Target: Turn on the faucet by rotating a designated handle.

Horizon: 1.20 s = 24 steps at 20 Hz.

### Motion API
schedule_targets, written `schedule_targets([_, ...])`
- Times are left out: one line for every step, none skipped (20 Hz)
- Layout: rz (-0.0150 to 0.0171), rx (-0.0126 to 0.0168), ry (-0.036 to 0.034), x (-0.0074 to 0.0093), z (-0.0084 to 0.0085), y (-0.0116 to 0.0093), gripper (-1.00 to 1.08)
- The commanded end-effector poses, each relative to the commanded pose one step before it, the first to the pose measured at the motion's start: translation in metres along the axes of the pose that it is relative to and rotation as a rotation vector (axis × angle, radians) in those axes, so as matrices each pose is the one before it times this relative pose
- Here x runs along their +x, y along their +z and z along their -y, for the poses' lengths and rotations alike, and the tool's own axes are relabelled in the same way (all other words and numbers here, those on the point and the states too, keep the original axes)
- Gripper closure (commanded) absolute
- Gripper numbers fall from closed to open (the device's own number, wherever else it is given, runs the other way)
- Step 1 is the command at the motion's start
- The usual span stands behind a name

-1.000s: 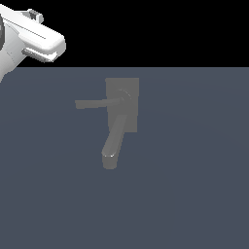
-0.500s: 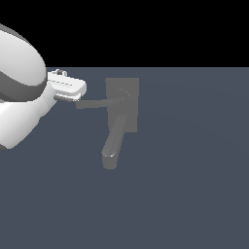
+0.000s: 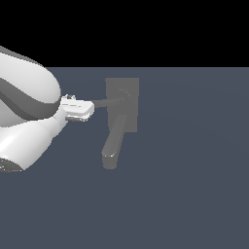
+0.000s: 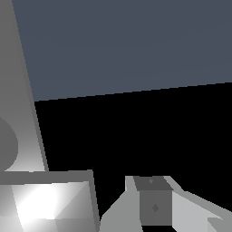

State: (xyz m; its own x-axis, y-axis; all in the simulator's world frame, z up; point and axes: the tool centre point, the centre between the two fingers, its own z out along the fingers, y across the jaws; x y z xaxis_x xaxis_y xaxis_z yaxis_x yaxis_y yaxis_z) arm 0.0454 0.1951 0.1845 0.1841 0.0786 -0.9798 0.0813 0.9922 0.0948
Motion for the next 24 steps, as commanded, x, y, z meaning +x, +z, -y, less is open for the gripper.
schedule_targets([-0.03758,-0.01261,-0.01318,0.0183,-0.00097,-0.00645,1.08])
schedule_targets([-0.01203,-0.00377,-0.00423,0.00588,-0.00021,-0.00188,1.08])
schedule_targets([-0.01055,-0.00294,-0.00392,0.00511,0.00003,-0.00157,1.08])
schedule_targets([-0.00898,-0.00221,-0.00351,0.00431,0.00019,-0.00127,1.08])
schedule_targets([-0.00724,-0.00177,-0.0028,0.00348,0.00014,-0.00102,1.08])
schedule_targets([-0.00537,-0.00162,-0.00182,0.00263,-0.0001,-0.00081,1.08])
schedule_targets([-0.00357,-0.00172,-0.00071,0.00185,-0.0005,-0.00065,1.08])
schedule_targets([-0.00188,-0.00207,0.00053,0.00116,-0.00104,-0.00056,1.08])
schedule_targets([-0.00037,-0.00247,0.00168,0.00057,-0.00158,-0.00048,1.08])
schedule_targets([0.00062,-0.00129,0.00133,-0.0001,-0.00095,-0.00018,1.08])
schedule_targets([0.00037,0.00054,-0.00021,-0.00026,0.00028,0.00015,1.08])
schedule_targets([0.00022,0.00256,-0.00184,-0.00049,0.00167,0.00047,1.08])
schedule_targets([-0.00052,0.00397,-0.00333,-0.00041,0.00273,0.00067,1.08])
schedule_targets([-0.00121,0.00542,-0.0048,-0.00033,0.00381,0.00086,1.08])
schedule_targets([-0.00205,0.00677,-0.00625,-0.00018,0.00485,0.001,1.08])
schedule_targets([-0.0032,0.00799,-0.00774,0.00015,0.00585,0.00108,1.08])
schedule_targets([-0.00471,0.00859,-0.00892,0.00077,0.00649,0.00101,1.08])
schedule_targets([-0.00557,0.00692,-0.00807,0.00144,0.00553,0.00061,1.08])
schedule_targets([-0.00612,0.00461,-0.00662,0.0021,0.00409,0.00014,1.08])
schedule_targets([-0.00681,0.00261,-0.0055,0.00273,0.0029,-0.00027,1.08])
schedule_targets([-0.00784,0.00111,-0.0049,0.00342,0.00208,-0.00062,1.08])
schedule_targets([-0.00904,-0.00016,-0.0045,0.00414,0.0014,-0.00089,1.08])
schedule_targets([-0.00945,-0.00099,-0.00394,0.00436,0.00084,-0.00096,1.08])
schedule_targets([-0.00829,-0.00098,-0.00315,0.00372,0.00056,-0.00073,1.08])
